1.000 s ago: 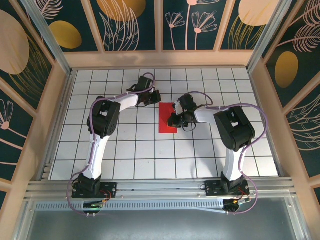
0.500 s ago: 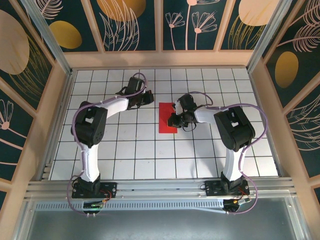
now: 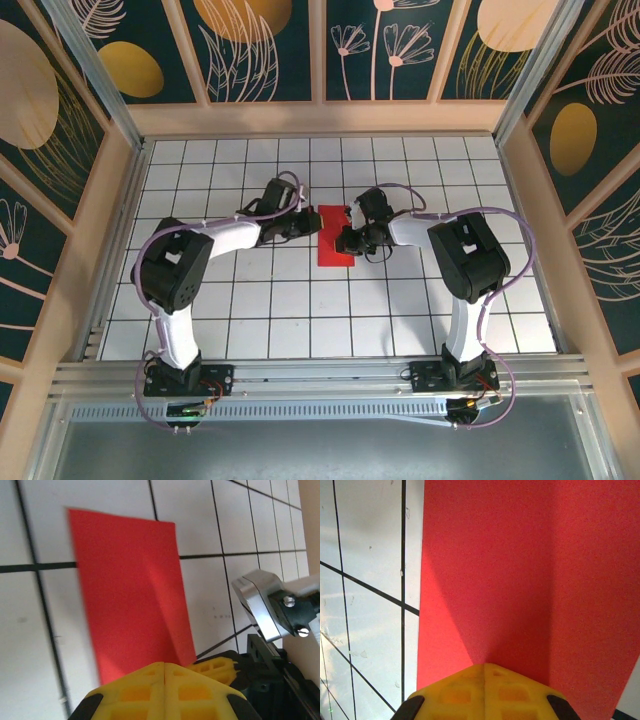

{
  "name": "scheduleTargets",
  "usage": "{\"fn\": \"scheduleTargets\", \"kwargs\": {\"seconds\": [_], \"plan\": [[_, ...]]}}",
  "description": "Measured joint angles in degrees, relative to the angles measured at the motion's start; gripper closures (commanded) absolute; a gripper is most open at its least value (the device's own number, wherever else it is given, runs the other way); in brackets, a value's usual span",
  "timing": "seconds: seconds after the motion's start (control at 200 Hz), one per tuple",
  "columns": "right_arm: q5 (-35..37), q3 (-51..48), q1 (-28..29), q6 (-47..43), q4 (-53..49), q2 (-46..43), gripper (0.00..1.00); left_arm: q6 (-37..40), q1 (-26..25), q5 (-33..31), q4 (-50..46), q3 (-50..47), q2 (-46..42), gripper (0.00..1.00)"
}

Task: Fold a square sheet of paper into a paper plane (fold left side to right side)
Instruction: First fold the square sheet of paper in half at the center of the table, then fold the triangle a second time at the center of the table.

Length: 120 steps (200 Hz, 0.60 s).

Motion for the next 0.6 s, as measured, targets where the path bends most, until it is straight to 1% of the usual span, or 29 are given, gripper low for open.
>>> {"fn": "scheduleTargets", "kwargs": {"seconds": [0.2, 0.43, 0.601], "plan": [[0.0, 0.0, 0.0, 0.0, 0.0, 0.0, 1.00, -0.4, -1.1, 0.2, 0.1, 3.2, 5.7, 1.00], [0.0, 0.0, 0.0, 0.0, 0.0, 0.0, 1.00, -0.2, -1.1, -0.7, -0.8, 3.3, 7.3, 1.00], [0.0, 0.5, 0.1, 0.0, -0.5, -0.1, 0.95, -0.2, -1.1, -1.8, -0.8, 2.2, 7.5, 1.00]]}}
